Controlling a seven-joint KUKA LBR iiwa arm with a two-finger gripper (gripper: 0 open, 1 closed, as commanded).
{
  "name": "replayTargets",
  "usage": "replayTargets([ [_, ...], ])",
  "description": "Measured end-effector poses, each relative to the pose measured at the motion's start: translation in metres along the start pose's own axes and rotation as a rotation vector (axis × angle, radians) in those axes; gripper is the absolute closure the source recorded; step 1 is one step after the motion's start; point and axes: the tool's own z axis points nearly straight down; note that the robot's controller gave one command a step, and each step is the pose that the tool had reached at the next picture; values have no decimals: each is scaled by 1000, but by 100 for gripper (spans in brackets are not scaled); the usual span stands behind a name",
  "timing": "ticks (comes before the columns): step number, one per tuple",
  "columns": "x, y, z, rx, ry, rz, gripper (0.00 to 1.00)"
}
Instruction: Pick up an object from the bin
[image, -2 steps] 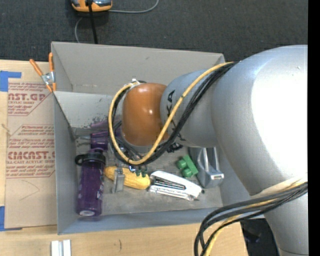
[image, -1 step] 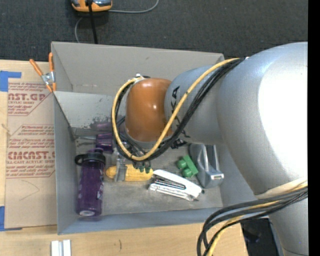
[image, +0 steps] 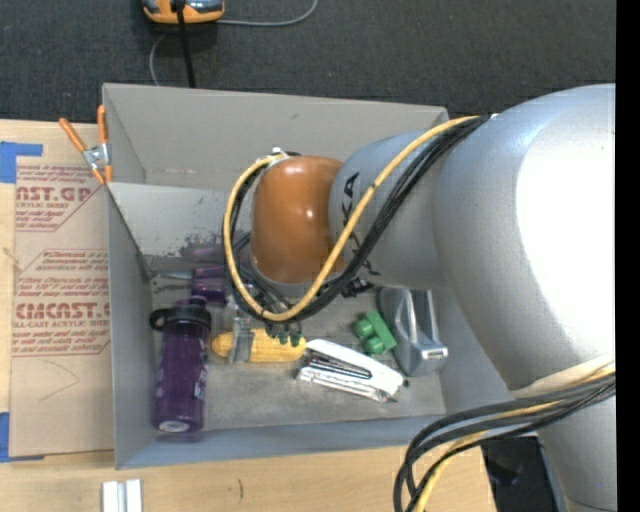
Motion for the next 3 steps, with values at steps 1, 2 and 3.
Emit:
replayTargets([
  [1, 10, -17, -38, 3, 10, -17, 100],
  [2, 5, -23, -82, 2, -4, -12, 100],
  [3, 25, -20, -123, 3, 11, 8, 100],
])
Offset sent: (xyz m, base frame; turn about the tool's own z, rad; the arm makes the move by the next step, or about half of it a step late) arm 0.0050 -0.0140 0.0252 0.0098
